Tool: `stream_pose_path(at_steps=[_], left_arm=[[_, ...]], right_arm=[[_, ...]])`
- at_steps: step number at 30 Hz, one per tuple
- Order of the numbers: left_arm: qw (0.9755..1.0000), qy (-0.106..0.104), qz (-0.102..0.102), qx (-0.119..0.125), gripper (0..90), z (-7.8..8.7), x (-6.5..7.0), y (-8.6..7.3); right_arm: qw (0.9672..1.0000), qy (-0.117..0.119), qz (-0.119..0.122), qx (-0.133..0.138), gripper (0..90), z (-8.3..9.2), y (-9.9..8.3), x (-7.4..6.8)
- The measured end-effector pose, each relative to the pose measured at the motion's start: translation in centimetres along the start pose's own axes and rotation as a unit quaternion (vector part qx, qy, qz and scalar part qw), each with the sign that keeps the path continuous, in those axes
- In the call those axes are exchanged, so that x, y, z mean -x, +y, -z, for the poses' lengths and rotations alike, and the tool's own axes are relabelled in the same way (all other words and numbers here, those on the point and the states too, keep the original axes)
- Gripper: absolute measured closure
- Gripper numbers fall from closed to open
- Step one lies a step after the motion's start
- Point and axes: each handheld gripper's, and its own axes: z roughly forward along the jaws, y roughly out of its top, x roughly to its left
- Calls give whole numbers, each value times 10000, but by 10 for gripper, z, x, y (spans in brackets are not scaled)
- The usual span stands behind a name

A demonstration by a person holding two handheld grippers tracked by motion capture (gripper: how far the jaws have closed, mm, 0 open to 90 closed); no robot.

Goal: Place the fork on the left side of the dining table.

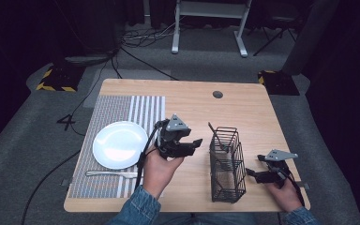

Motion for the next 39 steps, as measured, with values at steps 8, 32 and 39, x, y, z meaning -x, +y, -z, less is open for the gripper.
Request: stream_pose_path(at_steps=[8, 32, 39], left_arm=[[9998, 112, 17, 174, 459, -14, -1, 6], [9991, -32, 362, 221, 520, -71, -14, 14], [9990, -172, 364, 183, 704, -73, -15, 17]], right_arm=[[10000, 1, -5, -2, 163, 0, 0, 0], [10000, 1, -4, -3, 163, 0, 0, 0], [10000, 1, -3, -2, 163, 0, 0, 0]])
